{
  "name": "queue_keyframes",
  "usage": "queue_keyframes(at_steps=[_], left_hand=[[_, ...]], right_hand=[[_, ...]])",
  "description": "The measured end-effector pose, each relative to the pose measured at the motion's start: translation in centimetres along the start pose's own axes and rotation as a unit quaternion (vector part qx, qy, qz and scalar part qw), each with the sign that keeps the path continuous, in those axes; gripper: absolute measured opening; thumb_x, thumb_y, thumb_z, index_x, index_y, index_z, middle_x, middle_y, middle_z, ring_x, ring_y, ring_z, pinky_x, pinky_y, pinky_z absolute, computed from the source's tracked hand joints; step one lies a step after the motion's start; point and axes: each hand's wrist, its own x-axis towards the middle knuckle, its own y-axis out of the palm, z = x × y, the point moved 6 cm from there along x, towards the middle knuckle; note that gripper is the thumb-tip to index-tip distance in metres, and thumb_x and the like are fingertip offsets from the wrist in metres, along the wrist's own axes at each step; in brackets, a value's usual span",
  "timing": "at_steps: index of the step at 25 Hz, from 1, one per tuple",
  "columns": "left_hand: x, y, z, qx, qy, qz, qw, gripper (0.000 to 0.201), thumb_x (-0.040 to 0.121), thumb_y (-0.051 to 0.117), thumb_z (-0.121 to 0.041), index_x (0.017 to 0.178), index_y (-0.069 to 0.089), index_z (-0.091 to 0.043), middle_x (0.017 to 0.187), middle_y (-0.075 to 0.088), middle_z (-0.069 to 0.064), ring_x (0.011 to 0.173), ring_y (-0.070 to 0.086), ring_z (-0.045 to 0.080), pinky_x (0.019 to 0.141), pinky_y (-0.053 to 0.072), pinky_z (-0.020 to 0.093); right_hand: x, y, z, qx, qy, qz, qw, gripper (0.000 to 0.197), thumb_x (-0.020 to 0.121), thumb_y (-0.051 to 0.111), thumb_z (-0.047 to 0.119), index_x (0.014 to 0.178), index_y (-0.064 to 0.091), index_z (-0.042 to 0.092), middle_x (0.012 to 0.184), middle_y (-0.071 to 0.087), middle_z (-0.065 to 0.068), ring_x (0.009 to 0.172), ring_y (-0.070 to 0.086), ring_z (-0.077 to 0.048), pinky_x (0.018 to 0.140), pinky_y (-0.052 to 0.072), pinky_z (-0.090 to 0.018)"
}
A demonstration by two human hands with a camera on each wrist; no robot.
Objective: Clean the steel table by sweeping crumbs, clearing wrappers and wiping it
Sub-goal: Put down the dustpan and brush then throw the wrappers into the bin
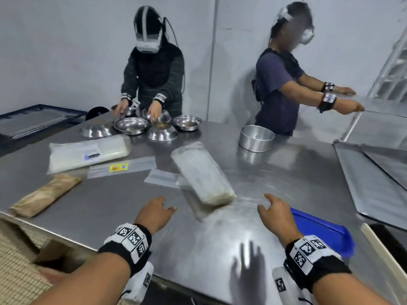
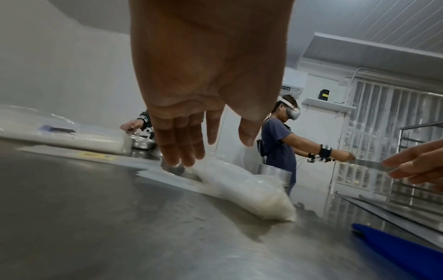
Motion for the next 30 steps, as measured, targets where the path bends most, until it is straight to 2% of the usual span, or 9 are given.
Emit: queue_keyframes(at_steps=[4,7,9,13,17,23,27,30], left_hand=[[3.3,-3.2,3.8,0.030,-0.017,0.002,0.999,0.056,0.095,0.057,-0.040,0.142,0.045,-0.012,0.142,0.053,0.010,0.129,0.050,0.028,0.102,0.039,0.031],[6.9,-4.3,6.0,0.034,-0.028,0.005,0.999,0.056,0.093,0.059,-0.040,0.141,0.047,-0.012,0.140,0.054,0.010,0.127,0.051,0.028,0.102,0.040,0.032],[9.5,-4.8,7.0,0.029,-0.037,0.000,0.999,0.057,0.092,0.061,-0.040,0.141,0.047,-0.014,0.137,0.056,0.010,0.126,0.052,0.028,0.102,0.041,0.032],[13.9,-6.2,8.3,0.035,-0.048,-0.002,0.998,0.058,0.092,0.062,-0.040,0.141,0.048,-0.014,0.136,0.058,0.009,0.125,0.054,0.027,0.100,0.041,0.030],[18.7,-7.9,10.1,0.045,-0.075,0.006,0.996,0.059,0.093,0.060,-0.039,0.143,0.045,-0.012,0.138,0.056,0.010,0.127,0.052,0.028,0.103,0.041,0.031],[25.6,-8.2,13.5,0.050,-0.091,0.038,0.994,0.059,0.093,0.060,-0.038,0.142,0.043,-0.010,0.141,0.052,0.011,0.128,0.050,0.028,0.106,0.039,0.033],[31.3,-8.0,15.2,0.079,-0.057,0.059,0.993,0.057,0.091,0.063,-0.039,0.140,0.047,-0.014,0.140,0.053,0.009,0.128,0.050,0.026,0.104,0.040,0.032],[34.8,-8.1,16.1,0.135,-0.013,0.086,0.987,0.057,0.091,0.062,-0.039,0.139,0.047,-0.011,0.140,0.050,0.012,0.128,0.049,0.028,0.103,0.040,0.032]], right_hand=[[0.9,4.8,4.8,-0.003,-0.003,0.033,0.999,0.051,0.092,0.055,0.026,0.141,0.046,0.012,0.134,0.057,-0.012,0.123,0.051,-0.031,0.105,0.041,-0.037],[3.2,9.0,8.9,0.020,-0.021,0.063,0.998,0.052,0.090,0.055,0.027,0.140,0.047,0.014,0.132,0.059,-0.013,0.123,0.051,-0.031,0.104,0.042,-0.038],[5.4,11.8,11.8,0.026,-0.043,0.078,0.996,0.054,0.090,0.056,0.029,0.142,0.046,0.017,0.130,0.059,-0.011,0.123,0.050,-0.029,0.104,0.041,-0.038],[9.6,16.6,17.8,0.020,-0.115,0.108,0.987,0.053,0.094,0.052,0.029,0.144,0.041,0.017,0.143,0.047,-0.007,0.134,0.037,-0.026,0.111,0.031,-0.035],[13.4,21.2,22.4,0.017,-0.136,0.161,0.978,0.051,0.094,0.050,0.027,0.143,0.042,0.014,0.138,0.050,-0.010,0.131,0.039,-0.027,0.108,0.035,-0.035],[16.7,27.4,24.4,-0.028,-0.104,0.219,0.970,0.053,0.091,0.054,0.029,0.141,0.045,0.017,0.136,0.055,-0.010,0.126,0.047,-0.030,0.104,0.041,-0.037],[18.5,30.4,25.3,-0.088,-0.076,0.235,0.965,0.059,0.089,0.054,0.035,0.145,0.040,0.021,0.142,0.050,-0.008,0.127,0.047,-0.029,0.106,0.035,-0.033],[19.0,31.9,25.8,-0.127,-0.071,0.241,0.960,0.064,0.083,0.055,0.043,0.143,0.038,0.028,0.143,0.046,-0.001,0.127,0.047,-0.027,0.107,0.037,-0.039]])
